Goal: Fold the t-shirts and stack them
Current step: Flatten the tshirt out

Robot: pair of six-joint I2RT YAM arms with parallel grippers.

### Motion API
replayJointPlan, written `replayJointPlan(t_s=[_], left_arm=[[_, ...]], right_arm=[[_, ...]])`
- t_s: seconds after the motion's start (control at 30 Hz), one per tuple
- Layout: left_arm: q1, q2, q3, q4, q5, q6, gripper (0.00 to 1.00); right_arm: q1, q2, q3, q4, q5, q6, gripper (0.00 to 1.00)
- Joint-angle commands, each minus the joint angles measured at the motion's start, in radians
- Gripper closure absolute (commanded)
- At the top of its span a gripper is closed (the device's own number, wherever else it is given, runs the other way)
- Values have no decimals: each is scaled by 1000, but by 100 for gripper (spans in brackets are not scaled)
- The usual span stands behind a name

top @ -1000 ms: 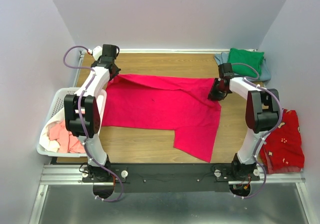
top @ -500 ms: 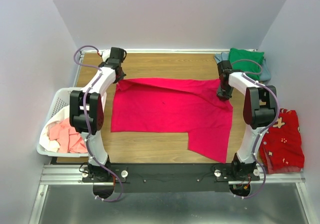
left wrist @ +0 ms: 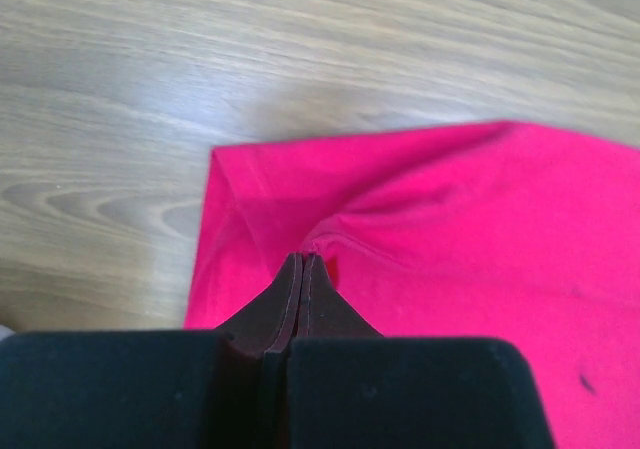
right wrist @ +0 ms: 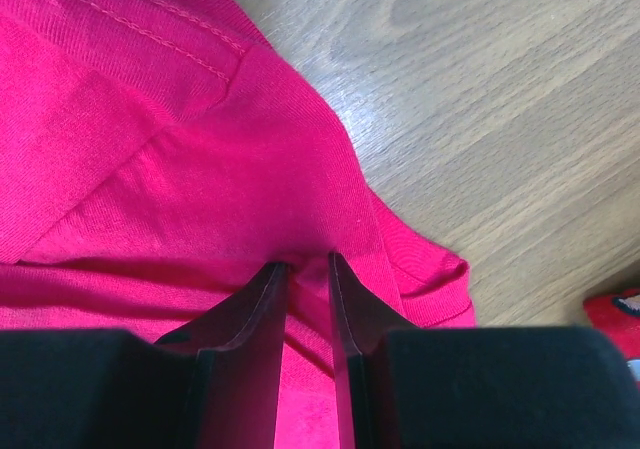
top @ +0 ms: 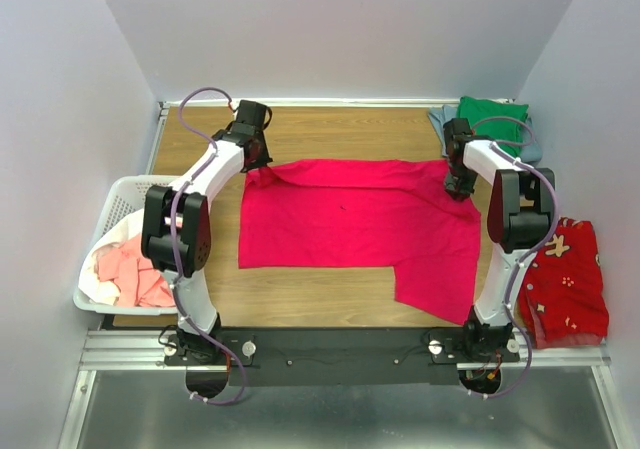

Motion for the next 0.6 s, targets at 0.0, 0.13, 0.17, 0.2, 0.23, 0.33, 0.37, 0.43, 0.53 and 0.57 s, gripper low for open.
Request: replayJointPlan(t_s=[0.0,0.13,0.17,0.2,0.23,0.33,0.37,0.43,0.53,0.57], left_arm=[[-34,-117,-45,19,49,55,100],[-79,-171,-82,13,45,80,100],[-87,-185,-88,3,40,81,100],[-96,-192,-105,-5,34,80,100],[-109,-197,-116,-13,20,80,100],[-125,-205,-172,-45,-13,55,100],[-133,-206,-191,-50,-21,31,100],[-134,-200,-241,-62,-52,2,100],[-134,-177,-288,-91,-110,-63,100],[-134,-163,-295,-105,-124,-78,100]], right_arm=[[-11,60,4,-37,24,4,70],[-11,70,16,-39,16,1,72],[-11,68,22,-37,14,-1,72],[-11,71,25,-37,14,-2,72],[-11,73,28,-37,10,-4,72],[-11,73,40,-39,2,-8,73],[-11,71,42,-39,-6,-8,73],[-11,65,42,-39,-9,-7,73],[-11,53,42,-40,-13,-8,73],[-11,51,41,-40,-16,-10,74]])
